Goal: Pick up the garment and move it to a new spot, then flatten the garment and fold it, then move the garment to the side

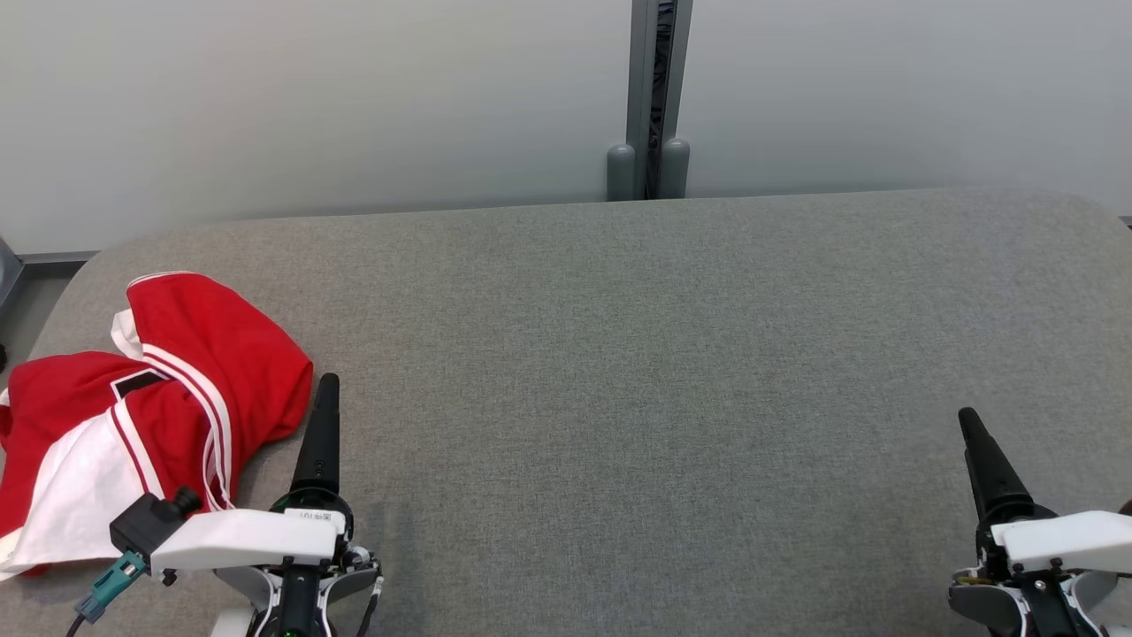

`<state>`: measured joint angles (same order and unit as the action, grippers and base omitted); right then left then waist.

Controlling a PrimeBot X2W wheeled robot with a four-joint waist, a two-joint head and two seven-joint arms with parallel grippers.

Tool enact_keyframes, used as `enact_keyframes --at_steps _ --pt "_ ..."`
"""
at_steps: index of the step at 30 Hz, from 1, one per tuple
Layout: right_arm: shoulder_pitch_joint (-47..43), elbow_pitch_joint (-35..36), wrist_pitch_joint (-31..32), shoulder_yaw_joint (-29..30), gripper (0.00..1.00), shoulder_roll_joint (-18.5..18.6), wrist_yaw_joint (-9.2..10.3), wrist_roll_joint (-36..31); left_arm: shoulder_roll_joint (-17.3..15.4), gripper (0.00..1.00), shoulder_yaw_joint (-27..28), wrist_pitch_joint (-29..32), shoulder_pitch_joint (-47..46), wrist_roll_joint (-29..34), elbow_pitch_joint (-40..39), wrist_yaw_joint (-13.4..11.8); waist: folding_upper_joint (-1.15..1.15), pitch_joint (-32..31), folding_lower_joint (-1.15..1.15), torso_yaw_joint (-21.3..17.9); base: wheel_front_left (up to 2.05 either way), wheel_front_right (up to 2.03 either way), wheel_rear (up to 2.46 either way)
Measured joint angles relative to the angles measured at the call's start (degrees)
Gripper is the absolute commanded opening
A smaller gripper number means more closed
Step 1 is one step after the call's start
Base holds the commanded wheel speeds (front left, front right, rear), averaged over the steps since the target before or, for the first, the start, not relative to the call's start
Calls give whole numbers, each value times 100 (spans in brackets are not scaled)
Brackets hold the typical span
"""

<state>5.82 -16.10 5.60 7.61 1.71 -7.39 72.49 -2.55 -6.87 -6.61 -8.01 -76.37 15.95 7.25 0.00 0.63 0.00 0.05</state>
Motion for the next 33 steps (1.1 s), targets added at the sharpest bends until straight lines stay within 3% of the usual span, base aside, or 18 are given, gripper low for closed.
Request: enact_keyframes --at_steps 15,22,33 --pt "196 267 -415 -749 100 15 -1 -1529 -1 100 99 -165 76 1778 -410 -38 0 25 0 53 0 0 0" --pt "204 428 -598 -929 100 20 -1 -2338 -1 100 55 -240 92 2673 -611 -297 0 40 0 66 0 0 0" --pt "206 323 -873 -1243 100 27 -1 -3230 -3 100 -1 -352 198 3516 -660 -572 0 28 0 87 0 0 0"
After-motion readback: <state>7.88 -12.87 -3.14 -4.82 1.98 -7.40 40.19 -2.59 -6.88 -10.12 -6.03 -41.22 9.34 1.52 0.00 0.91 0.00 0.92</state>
